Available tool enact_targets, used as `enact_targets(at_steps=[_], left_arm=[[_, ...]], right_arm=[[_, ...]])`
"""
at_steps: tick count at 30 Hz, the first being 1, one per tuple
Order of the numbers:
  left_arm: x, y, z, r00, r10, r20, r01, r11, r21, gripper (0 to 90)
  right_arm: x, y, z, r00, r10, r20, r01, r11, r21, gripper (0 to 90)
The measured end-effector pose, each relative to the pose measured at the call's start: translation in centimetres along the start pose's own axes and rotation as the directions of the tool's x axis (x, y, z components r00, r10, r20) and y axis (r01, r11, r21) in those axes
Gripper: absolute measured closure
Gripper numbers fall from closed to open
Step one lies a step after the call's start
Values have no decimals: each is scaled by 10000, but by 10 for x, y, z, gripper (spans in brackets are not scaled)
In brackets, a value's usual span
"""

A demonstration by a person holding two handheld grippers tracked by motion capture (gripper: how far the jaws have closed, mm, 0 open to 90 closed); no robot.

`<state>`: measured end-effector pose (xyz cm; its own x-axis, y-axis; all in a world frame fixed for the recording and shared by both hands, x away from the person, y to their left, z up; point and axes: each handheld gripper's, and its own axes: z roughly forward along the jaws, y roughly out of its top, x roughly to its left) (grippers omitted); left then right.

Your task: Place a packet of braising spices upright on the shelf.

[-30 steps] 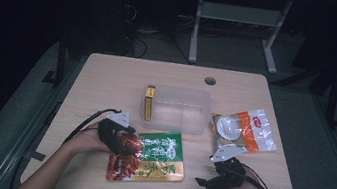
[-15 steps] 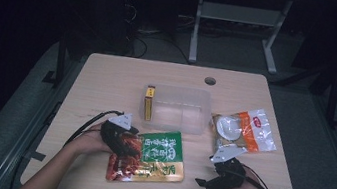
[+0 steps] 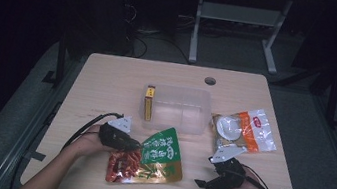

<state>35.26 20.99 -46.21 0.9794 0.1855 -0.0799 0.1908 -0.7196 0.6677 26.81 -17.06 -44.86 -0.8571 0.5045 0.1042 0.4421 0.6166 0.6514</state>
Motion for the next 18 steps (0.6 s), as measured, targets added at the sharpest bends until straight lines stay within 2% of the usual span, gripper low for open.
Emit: enact_targets(at_steps=[4, 5, 11, 12, 15, 18], left_arm=[[-3, 1, -1, 9997, -175, -167, 176, 9998, 51, 867], [-3, 1, -1, 9995, -249, -189, 249, 9997, 10, 883], [-7, 4, -5, 9980, -618, -159, 618, 9981, -61, 892], [-8, 4, -5, 9979, -616, -185, 615, 9981, -81, 892], [-12, 7, -9, 9967, -758, -286, 753, 9970, -166, 893], [-15, 9, -12, 9962, -796, -348, 786, 9965, -294, 894]], right_arm=[[-1, 2, -3, 9994, 82, -334, -88, 9998, -168, 93], [-2, 3, -4, 9987, 314, -406, -326, 9991, -285, 94], [-3, 3, -6, 9994, 262, -242, -271, 9990, -349, 93], [-3, 5, -9, 9985, 459, -287, -472, 9977, -481, 93], [-4, 6, -11, 9980, 564, -297, -583, 9961, -657, 93], [-5, 5, -12, 9971, 719, -267, -734, 9955, -598, 93]])
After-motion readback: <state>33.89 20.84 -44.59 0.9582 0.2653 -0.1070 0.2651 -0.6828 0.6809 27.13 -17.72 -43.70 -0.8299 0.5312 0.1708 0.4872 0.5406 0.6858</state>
